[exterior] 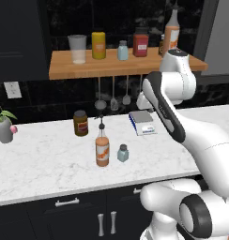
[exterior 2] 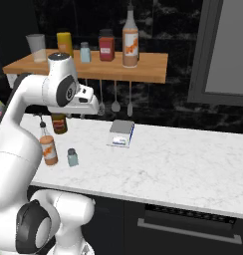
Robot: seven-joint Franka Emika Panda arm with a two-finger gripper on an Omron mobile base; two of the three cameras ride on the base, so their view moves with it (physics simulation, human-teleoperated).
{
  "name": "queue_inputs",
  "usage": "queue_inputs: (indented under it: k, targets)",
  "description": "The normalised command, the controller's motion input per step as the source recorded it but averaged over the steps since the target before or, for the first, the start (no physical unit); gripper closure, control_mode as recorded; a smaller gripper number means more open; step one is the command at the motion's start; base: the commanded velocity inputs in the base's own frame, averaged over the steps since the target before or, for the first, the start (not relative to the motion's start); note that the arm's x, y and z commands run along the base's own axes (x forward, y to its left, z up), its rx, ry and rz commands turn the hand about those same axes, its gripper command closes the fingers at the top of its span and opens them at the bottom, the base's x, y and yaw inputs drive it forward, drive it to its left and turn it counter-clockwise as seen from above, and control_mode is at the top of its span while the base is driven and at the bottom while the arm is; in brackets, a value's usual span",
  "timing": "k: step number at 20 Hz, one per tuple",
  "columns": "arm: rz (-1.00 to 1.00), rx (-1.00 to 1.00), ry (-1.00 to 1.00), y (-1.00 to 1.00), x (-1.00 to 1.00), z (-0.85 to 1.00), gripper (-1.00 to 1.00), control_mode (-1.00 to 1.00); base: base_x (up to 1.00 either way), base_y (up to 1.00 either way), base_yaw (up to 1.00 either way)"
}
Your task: Put the shaker and condiment bottle from the counter next to their counterparts in the cabinet.
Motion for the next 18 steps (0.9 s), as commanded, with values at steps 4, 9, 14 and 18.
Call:
queue_inputs:
  k: [4, 9, 14, 18]
  targets:
    - [0.01, -0.04, 0.00, 0.12, -0.01, 0.00, -1.00, -1.00, 0.00, 0.00, 0.00]
    - [0.13, -0.01, -0.06, 0.05, -0.18, 0.00, -1.00, -1.00, 0.00, 0.00, 0.00]
    - [0.19, 0.17, -0.12, 0.00, -0.29, 0.00, -1.00, -1.00, 0.00, 0.00, 0.00]
    - [0.23, 0.11, -0.04, 0.18, -0.05, -0.03, -1.00, -1.00, 0.00, 0.00, 0.00]
